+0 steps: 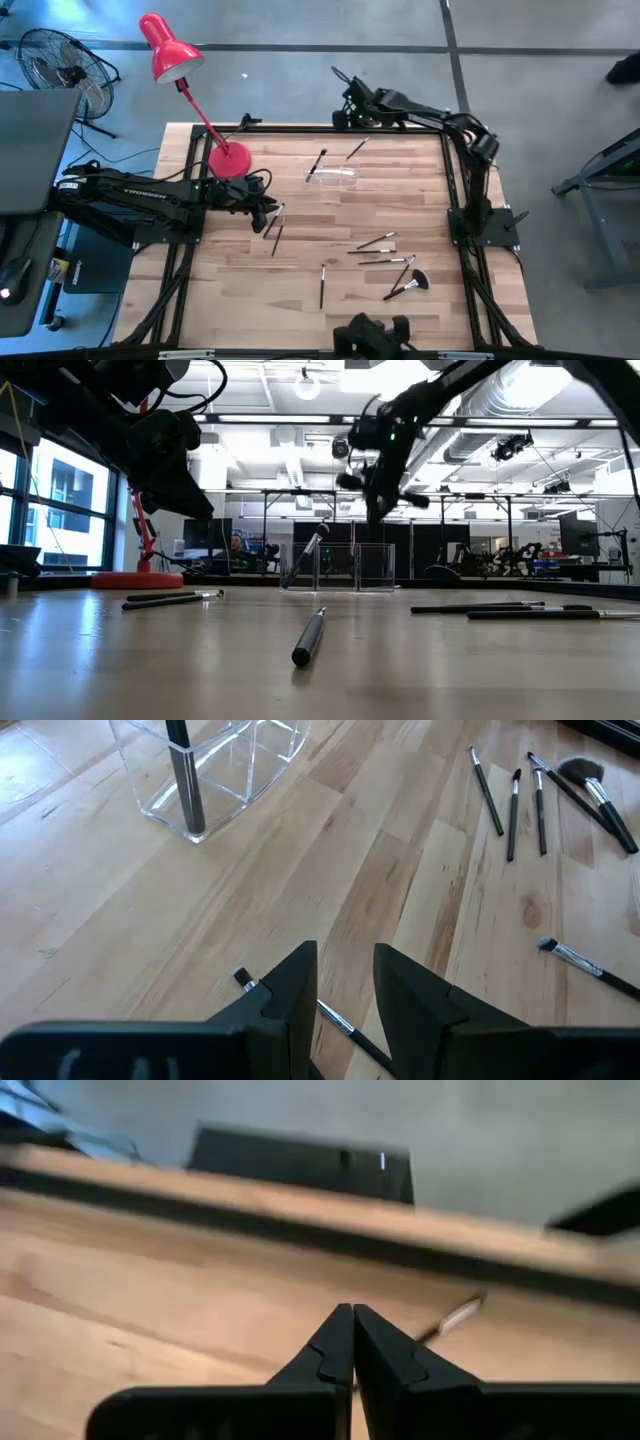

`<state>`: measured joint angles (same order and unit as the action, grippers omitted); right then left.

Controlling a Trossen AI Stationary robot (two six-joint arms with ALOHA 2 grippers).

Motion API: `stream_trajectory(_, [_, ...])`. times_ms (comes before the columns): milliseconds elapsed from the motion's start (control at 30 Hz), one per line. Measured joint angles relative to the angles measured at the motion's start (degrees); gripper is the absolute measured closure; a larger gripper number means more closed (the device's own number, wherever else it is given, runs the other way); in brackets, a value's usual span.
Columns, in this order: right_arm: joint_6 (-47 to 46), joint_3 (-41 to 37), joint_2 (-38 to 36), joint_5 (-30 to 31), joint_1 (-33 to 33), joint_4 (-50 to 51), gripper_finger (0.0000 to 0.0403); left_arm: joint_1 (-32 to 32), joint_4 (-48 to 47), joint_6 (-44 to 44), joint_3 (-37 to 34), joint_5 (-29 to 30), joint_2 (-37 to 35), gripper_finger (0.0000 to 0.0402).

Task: Put items in baskets/containers
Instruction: Put the eyeshadow brush into the transparent organizer

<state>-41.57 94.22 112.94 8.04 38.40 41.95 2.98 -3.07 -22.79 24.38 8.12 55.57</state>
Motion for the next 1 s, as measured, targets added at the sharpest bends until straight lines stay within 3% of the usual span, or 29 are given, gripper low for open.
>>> stream_trajectory(400, [0.1,-0.4,9.4,-7.1,2.1,1.7,0.0399,0.0,-0.1,0.0,0.0,-0.6,0.0,0.0302])
stream_trajectory(1000, [2.2,-0.3,13.3,-7.2,3.2,5.2,0.0402,0.0,-0.3,0.0,0.0,0.0,0.0,0.0302])
